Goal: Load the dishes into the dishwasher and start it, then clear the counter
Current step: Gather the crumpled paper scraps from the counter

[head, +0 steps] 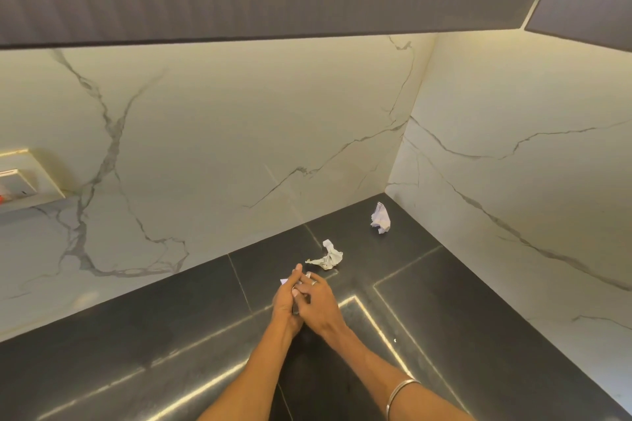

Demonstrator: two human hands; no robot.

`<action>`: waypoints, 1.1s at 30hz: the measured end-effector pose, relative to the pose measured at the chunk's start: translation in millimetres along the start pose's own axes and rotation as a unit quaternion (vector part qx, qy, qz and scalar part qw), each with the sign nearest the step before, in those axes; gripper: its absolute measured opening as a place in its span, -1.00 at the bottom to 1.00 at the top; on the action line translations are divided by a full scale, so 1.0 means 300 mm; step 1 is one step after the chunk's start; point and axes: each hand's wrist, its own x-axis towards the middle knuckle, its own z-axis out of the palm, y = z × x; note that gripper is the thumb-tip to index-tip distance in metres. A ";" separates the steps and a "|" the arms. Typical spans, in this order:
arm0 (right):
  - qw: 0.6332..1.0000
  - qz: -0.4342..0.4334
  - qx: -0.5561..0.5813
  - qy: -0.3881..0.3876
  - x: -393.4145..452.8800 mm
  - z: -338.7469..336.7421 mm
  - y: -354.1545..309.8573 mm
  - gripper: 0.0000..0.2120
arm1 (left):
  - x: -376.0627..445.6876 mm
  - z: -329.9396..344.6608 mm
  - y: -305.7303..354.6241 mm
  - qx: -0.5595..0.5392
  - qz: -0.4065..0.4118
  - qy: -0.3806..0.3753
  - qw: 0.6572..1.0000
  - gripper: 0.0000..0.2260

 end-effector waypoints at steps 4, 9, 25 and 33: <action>0.992 -0.006 0.063 0.105 0.018 -0.003 0.030 -0.67 | 0.034 0.036 -0.002 0.014 0.016 0.008 1.000 -0.70; 0.961 0.028 0.086 0.259 0.054 -0.037 0.085 -0.73 | 0.064 0.031 -0.002 -0.026 0.017 0.046 0.998 -0.67; 0.982 0.139 -0.108 0.070 0.229 -0.057 0.195 -0.91 | 0.026 -0.001 -0.037 0.014 0.033 0.041 0.998 -0.82; 0.988 0.097 0.068 0.096 0.151 -0.161 0.058 -0.91 | 0.035 0.033 -0.065 0.044 0.056 0.102 0.992 -0.77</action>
